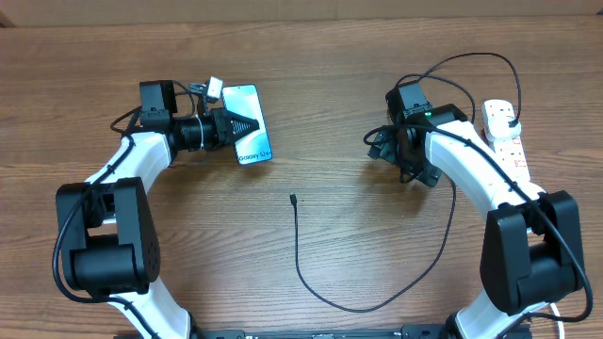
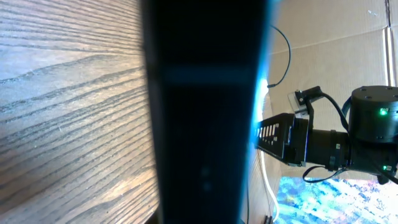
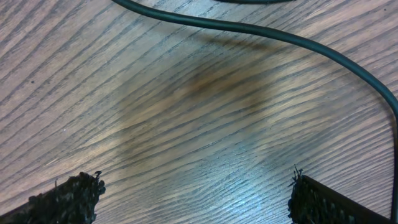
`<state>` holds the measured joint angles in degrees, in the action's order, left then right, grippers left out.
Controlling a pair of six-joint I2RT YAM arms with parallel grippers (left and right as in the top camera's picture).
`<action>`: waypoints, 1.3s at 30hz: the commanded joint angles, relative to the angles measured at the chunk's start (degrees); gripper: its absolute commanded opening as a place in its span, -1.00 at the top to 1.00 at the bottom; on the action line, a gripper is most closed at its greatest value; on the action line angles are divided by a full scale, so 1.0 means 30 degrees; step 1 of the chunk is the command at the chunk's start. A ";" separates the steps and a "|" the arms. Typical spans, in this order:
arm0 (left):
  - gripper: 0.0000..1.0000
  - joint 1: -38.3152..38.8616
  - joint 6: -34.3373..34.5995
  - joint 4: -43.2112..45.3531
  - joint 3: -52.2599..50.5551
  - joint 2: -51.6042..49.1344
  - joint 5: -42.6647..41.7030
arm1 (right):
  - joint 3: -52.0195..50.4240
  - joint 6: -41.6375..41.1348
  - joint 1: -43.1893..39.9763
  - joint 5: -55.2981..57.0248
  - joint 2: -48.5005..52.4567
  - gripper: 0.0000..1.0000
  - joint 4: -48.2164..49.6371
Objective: Plug charger to phone and switch on socket
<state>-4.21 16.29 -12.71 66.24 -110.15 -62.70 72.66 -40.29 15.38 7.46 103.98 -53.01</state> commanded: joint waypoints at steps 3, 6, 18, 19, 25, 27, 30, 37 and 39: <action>0.91 0.0073 -0.0291 -0.0036 -0.0036 0.0248 -0.0459 | 0.0015 -0.0073 -0.0044 0.0000 -0.0605 -1.00 0.0095; 0.91 0.0073 -0.0299 -0.0036 -0.0036 0.0248 -0.0459 | 0.0015 -0.0073 -0.0044 0.0000 -0.0605 -1.00 0.0095; 0.92 0.0095 -0.0291 -0.0036 -0.0036 0.0248 -0.0466 | 0.0015 -0.0087 -0.0044 -0.5115 -0.0605 -1.00 0.2630; 0.92 0.0095 -0.0291 -0.0044 -0.0036 0.0248 -0.0466 | 0.0015 -0.0080 -0.0044 -0.6258 -0.0605 -1.00 0.2572; 0.91 0.0087 -0.0299 -0.0036 -0.0036 0.0248 -0.0444 | 0.0015 -0.0073 -0.0044 -0.8167 -0.0605 -1.00 0.2798; 0.92 0.0087 -0.0299 -0.0029 -0.0036 0.0248 -0.0386 | 0.0015 -0.0066 -0.0036 -0.8167 -0.0605 -0.57 0.2776; 0.91 0.0087 -0.0299 -0.0029 -0.0036 0.0248 -0.0379 | 0.0015 -0.0073 0.0087 -0.8167 -0.0605 0.89 0.2237; 0.92 0.0087 -0.0291 -0.0029 -0.0036 0.0248 -0.0321 | 0.0015 0.1872 0.1100 -0.8167 -0.0605 0.93 0.2025; 0.91 0.0073 -0.0284 -0.0015 -0.0036 0.0248 -0.0321 | 0.0015 0.2098 0.1661 -0.8153 -0.0605 0.92 0.2076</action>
<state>-4.21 16.29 -12.86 66.24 -110.15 -62.28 72.66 -36.99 18.02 -16.32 103.98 -47.16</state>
